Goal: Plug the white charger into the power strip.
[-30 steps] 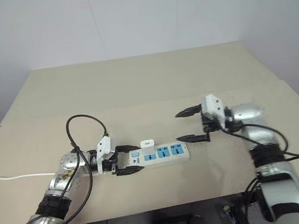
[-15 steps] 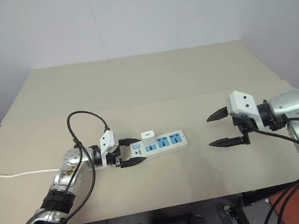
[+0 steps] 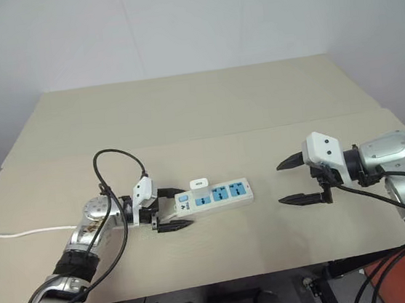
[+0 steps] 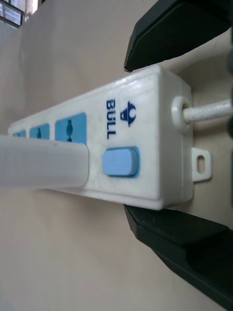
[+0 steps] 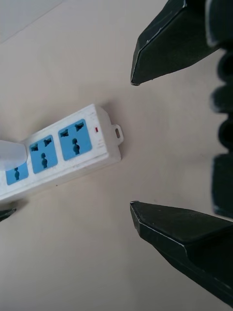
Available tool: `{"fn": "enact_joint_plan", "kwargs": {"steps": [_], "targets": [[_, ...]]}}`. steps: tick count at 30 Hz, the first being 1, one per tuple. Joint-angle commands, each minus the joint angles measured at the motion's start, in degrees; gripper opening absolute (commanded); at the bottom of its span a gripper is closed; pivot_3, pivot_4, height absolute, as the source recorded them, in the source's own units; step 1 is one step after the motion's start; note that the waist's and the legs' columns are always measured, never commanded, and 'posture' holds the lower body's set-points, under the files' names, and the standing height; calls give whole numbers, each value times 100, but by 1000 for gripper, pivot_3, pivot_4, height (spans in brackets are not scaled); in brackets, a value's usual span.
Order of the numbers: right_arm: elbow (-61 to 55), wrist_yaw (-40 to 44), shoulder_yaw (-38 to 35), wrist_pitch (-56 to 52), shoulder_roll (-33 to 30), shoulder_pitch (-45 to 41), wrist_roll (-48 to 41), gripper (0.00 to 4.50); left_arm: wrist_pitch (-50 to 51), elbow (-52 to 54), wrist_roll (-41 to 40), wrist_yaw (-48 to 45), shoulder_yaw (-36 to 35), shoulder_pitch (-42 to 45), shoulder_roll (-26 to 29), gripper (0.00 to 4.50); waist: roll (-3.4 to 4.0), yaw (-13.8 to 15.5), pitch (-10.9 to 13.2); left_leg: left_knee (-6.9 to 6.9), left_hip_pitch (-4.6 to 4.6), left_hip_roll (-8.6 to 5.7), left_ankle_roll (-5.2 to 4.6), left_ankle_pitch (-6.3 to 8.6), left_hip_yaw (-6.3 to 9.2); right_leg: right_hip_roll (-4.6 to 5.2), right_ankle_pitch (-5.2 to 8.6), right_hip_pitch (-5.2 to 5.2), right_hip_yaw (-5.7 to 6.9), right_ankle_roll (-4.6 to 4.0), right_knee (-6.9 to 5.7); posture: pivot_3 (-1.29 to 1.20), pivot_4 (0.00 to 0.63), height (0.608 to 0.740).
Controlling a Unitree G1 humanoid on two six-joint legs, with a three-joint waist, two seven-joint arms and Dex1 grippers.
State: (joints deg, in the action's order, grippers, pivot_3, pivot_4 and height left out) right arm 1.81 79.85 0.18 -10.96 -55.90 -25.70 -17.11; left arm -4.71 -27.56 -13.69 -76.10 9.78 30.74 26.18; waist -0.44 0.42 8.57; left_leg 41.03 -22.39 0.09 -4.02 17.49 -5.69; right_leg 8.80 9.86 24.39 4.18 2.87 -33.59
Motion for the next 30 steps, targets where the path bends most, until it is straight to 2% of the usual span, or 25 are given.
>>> {"fn": "enact_joint_plan", "kwargs": {"steps": [1, 3, 9, 14, 18, 22, 30], "targets": [[-205, -66, -237, -8, -32, 80, -157, 4500, -171, 166, -234, -115, -225, -7, -14, 4472, -1, 17, 3, 1, -2, 0, 0, 0, 1, 0, 0, 0, 0, 0, 0, 0, 150, 740], [-243, -99, -266, -26, -69, 140, -154, 4500, -86, 463, -406, -282, -367, -5, 184, 4472, -5, 22, 10, 2, -5, 0, 0, 0, 4, 0, 0, 1, 3, 0, 0, 0, 150, 740], [-255, -4, -573, -200, -349, 254, -330, 4500, 1028, 1479, -1744, -635, -1507, 31, 1077, 4472, -4, -26, 34, 14, -20, 9, 1, -1, 6, -6, 0, 16, 5, 0, -6, 0, 150, 740], [-18, 168, -733, -92, -640, 381, -328, 4500, 927, 1203, -1588, -1532, -1756, -82, 2284, 4472, -4, -50, 38, 19, -15, 11, 2, -1, 5, -14, 3, 7, 5, 3, -5, 0, 150, 740], [243, 376, -804, -137, -949, 425, -279, 4500, 556, 909, -1668, -1640, -1626, -361, 3103, 4472, 6, -57, 52, 18, -16, 13, 2, -1, 1, -17, 5, 11, 2, 3, -6, 0, 150, 740], [559, 509, -877, 152, -1149, 476, -208, 4500, 521, 916, -1748, -1640, -1644, -535, 3306, 4472, 5, -43, 53, 18, -16, 18, 3, -1, 0, -17, 6, 13, 2, 2, -6, 0, 150, 740], [296, 448, -1044, 65, -1228, 871, -317, 4500, 1011, 1567, -1742, -1269, -1933, -979, 3125, 4472, 4, -59, 55, 18, -18, 24, 7, -3, -12, -24, 6, 17, -1, 1, -37, 0, 150, 740]]}}
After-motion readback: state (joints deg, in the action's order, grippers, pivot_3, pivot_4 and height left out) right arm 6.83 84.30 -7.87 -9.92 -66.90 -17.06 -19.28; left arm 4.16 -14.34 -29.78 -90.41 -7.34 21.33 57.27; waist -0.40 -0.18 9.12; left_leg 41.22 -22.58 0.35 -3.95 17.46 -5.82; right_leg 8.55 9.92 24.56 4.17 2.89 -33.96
